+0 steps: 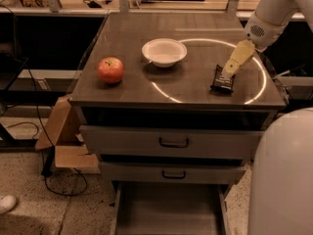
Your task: Place rxbar chocolate into bottom drawer
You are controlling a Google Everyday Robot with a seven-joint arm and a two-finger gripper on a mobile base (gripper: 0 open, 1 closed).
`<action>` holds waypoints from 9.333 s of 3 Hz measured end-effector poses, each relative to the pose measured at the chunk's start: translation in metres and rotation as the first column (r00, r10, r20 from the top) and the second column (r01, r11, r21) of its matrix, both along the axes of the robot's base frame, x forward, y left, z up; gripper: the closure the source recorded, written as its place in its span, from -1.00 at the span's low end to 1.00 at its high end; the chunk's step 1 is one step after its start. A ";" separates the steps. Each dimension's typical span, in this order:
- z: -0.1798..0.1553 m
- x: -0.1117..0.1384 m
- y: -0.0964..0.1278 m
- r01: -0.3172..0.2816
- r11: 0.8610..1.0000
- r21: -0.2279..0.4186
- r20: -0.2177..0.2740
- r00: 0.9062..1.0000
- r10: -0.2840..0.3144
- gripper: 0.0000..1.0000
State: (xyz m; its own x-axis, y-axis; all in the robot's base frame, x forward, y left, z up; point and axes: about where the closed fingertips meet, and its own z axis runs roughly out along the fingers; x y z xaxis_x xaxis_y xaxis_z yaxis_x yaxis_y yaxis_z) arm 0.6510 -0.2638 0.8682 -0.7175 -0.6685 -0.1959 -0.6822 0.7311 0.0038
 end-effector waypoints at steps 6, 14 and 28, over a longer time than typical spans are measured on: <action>-0.026 0.029 0.032 -0.183 0.976 0.120 0.021 0.983 0.182 -1.00; 0.014 -0.008 0.031 -0.252 0.954 0.162 0.110 0.965 0.237 -1.00; -0.038 0.003 0.047 -0.255 0.926 0.278 0.040 0.966 0.255 1.00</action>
Offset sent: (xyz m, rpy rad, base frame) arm 0.0038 0.0234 -0.0050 0.0675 0.0623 0.2168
